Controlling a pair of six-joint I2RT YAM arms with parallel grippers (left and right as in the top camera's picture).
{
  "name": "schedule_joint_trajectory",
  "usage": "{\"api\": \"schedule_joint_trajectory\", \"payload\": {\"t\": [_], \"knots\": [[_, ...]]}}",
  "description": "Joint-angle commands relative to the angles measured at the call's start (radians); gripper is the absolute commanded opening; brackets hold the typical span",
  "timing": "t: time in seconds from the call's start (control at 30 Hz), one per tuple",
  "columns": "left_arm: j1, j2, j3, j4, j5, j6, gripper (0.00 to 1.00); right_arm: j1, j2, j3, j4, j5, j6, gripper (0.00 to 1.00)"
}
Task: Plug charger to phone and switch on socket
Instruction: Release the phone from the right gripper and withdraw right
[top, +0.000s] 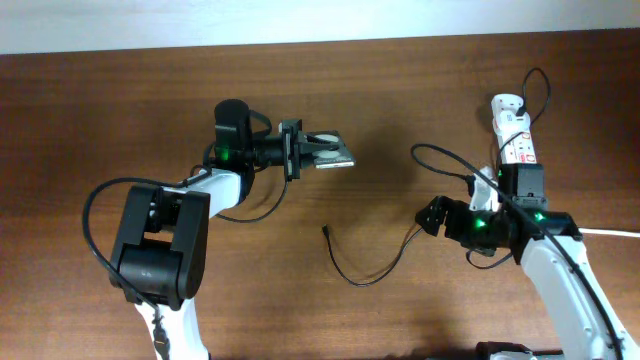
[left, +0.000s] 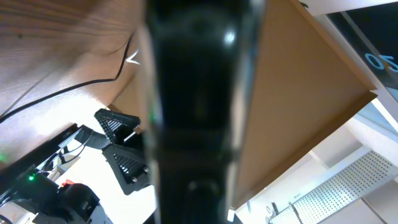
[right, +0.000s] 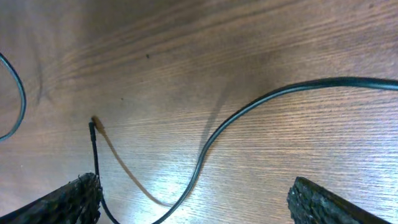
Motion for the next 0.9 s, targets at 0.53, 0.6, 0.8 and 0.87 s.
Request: {"api": "schedule_joint_trajectory", "payload": {"t": [0.53,0.6,0.8,0.87], "knots": [[-0.003,-0.004,0.026,0.009,-0.01,-0.009,0.0,0.0,-0.103,0.026,0.049,0.013,-0.209,0.98],[-0.003,-0.004,0.026,0.009,-0.011,-0.009,0.0,0.0,-0.127,0.026,0.061,0.013,-0.266,0.99],[-0.003,-0.004,0.026,0.009,-0.012,-0.009,0.0,0.0,-0.131,0.026,0.097,0.009,-0.25,0.99],[-0.003,-0.004,0.026,0.009,-0.011,-0.009,0.0,0.0,-0.131,0.026,0.089,-0.009,-0.155,0.99]]}}
